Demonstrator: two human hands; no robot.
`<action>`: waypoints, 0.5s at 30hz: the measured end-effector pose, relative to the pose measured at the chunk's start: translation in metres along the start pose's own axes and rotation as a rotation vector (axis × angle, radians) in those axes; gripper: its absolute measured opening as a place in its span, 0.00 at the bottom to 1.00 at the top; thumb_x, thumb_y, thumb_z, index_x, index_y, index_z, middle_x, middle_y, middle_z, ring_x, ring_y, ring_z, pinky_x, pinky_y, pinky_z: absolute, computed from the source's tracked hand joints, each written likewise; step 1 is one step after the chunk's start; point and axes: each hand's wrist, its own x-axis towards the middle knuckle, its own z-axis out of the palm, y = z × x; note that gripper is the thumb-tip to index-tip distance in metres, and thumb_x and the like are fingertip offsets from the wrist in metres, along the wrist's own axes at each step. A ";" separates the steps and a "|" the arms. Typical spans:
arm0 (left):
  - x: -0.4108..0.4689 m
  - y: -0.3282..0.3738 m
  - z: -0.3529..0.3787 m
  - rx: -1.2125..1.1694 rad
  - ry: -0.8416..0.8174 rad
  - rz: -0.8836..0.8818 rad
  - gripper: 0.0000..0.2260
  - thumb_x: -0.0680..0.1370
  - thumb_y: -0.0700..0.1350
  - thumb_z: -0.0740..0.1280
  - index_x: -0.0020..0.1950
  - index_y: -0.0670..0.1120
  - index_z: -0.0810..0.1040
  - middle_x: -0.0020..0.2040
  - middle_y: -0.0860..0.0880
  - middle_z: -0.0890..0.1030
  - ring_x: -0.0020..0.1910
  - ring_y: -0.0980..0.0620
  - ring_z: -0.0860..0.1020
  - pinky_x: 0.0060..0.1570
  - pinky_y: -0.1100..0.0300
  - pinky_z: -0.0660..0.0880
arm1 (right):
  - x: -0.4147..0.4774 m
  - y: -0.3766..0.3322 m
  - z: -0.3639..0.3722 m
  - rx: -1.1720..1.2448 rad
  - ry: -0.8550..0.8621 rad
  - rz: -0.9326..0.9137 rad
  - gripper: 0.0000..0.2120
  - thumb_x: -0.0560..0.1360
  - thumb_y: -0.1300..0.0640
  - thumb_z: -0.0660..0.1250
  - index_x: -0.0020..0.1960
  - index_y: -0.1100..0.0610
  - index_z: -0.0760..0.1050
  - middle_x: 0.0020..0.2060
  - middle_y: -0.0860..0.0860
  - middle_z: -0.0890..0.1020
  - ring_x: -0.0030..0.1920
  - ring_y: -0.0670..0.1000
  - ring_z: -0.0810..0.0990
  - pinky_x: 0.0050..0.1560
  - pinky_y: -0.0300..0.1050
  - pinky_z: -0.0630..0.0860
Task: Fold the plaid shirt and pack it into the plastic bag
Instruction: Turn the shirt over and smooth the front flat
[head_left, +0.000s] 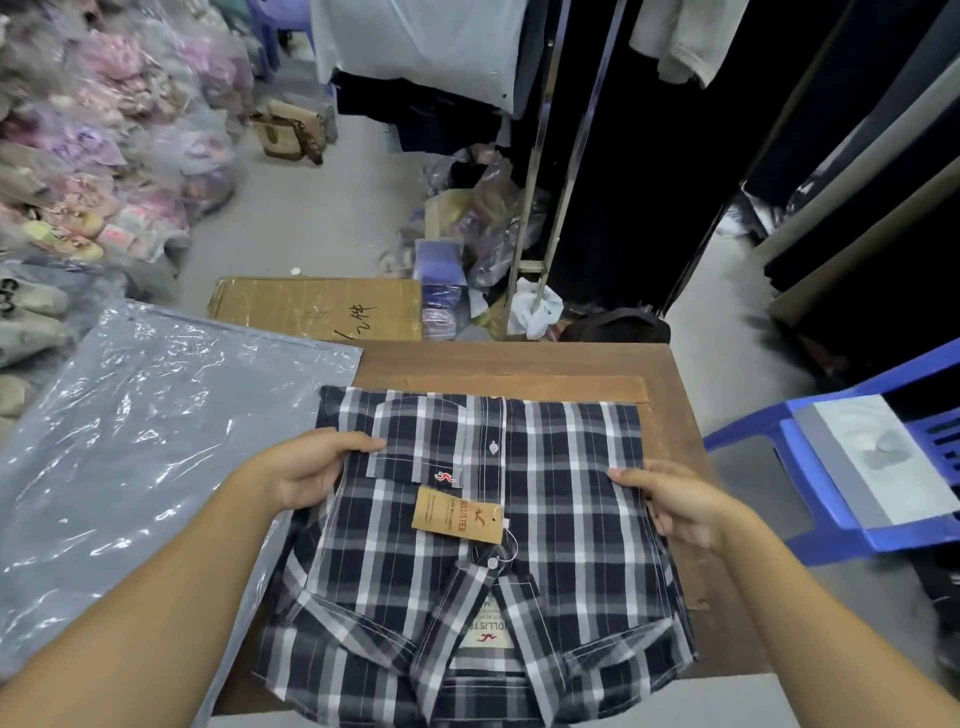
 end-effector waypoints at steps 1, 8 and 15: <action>0.001 0.001 0.001 -0.031 0.012 0.034 0.28 0.65 0.43 0.78 0.63 0.38 0.78 0.59 0.40 0.84 0.61 0.43 0.81 0.70 0.46 0.69 | 0.001 -0.002 0.001 0.018 -0.022 -0.001 0.45 0.66 0.46 0.81 0.75 0.58 0.64 0.56 0.55 0.86 0.34 0.52 0.77 0.55 0.51 0.78; 0.010 0.031 0.003 -0.055 0.068 0.153 0.22 0.70 0.46 0.74 0.62 0.41 0.80 0.61 0.42 0.83 0.64 0.45 0.78 0.72 0.47 0.66 | 0.011 -0.042 0.011 0.182 0.018 -0.138 0.15 0.78 0.61 0.69 0.64 0.59 0.75 0.52 0.58 0.87 0.50 0.57 0.87 0.45 0.54 0.84; 0.012 0.053 0.002 0.121 0.113 0.126 0.37 0.69 0.59 0.76 0.74 0.48 0.69 0.74 0.43 0.70 0.75 0.43 0.66 0.76 0.45 0.57 | 0.018 -0.079 0.008 0.085 0.063 -0.191 0.13 0.75 0.48 0.73 0.57 0.52 0.78 0.51 0.53 0.86 0.50 0.53 0.85 0.58 0.52 0.78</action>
